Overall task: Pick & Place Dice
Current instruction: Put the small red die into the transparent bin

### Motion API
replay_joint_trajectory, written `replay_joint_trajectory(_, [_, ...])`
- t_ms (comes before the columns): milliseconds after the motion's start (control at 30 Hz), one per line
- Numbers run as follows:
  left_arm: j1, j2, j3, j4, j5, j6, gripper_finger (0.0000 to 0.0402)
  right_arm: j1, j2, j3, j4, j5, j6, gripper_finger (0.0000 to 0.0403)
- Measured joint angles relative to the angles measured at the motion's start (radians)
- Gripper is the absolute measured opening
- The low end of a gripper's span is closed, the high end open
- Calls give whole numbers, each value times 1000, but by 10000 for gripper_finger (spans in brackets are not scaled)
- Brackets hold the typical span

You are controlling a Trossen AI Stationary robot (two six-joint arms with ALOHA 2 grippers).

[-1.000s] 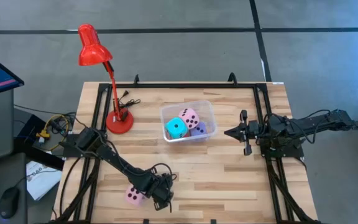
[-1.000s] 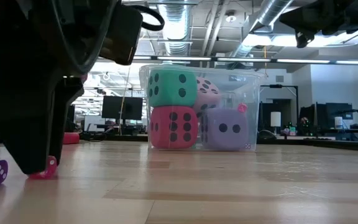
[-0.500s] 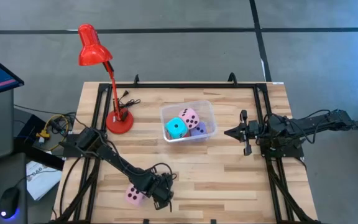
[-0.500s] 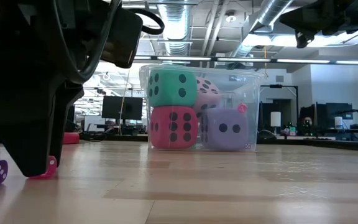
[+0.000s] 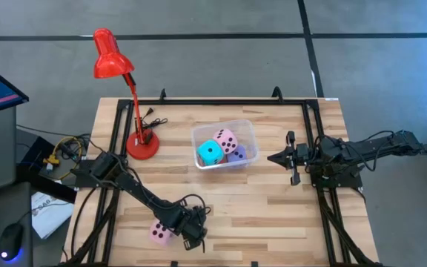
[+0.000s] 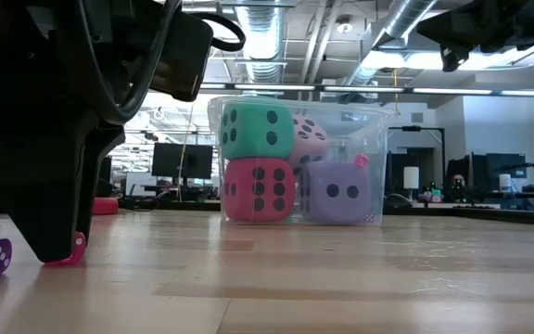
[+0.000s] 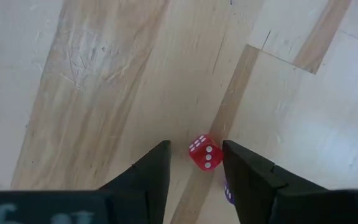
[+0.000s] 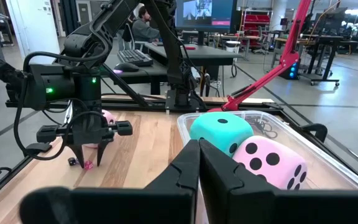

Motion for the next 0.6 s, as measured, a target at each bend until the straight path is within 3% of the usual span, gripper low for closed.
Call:
replay_joint_trajectory(400, [6,0,0,0,0,0,72,0,0,0,0,0,0,5])
replay_joint_trajectory(600, [6,0,0,0,0,0,69,0,0,0,0,0,0,5])
